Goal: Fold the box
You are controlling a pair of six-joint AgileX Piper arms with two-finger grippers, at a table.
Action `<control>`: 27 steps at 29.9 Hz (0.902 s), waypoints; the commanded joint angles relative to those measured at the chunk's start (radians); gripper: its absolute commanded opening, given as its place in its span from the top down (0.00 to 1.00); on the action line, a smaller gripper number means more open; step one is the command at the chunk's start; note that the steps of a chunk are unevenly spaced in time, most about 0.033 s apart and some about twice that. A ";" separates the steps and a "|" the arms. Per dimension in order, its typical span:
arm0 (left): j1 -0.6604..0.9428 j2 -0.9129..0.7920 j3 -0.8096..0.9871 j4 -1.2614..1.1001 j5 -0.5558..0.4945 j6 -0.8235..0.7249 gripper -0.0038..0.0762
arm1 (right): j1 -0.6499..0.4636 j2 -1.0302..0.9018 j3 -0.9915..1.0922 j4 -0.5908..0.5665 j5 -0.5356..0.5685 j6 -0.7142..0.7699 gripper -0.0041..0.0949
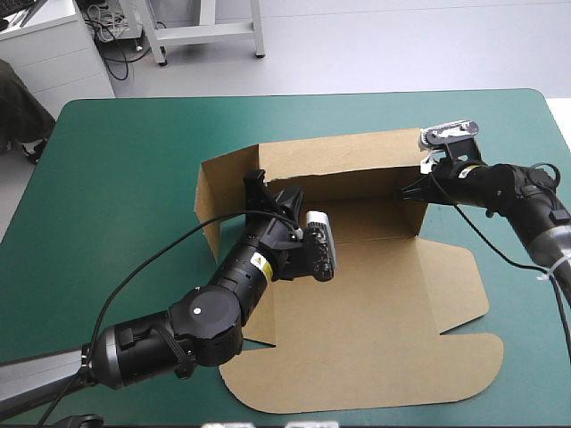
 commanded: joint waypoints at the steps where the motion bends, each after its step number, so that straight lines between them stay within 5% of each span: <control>1: 0.027 -0.034 -0.054 -0.050 -0.008 0.012 0.96 | -0.004 -0.032 -0.039 0.024 -0.040 0.001 0.98; 12: 0.390 -0.080 -0.245 -0.778 -0.040 0.364 0.96 | -0.004 -0.032 -0.039 0.024 -0.027 -0.013 0.98; 27: 0.883 -0.298 -0.200 -1.006 -0.023 0.245 0.96 | -0.004 -0.032 -0.039 0.024 -0.018 -0.020 0.98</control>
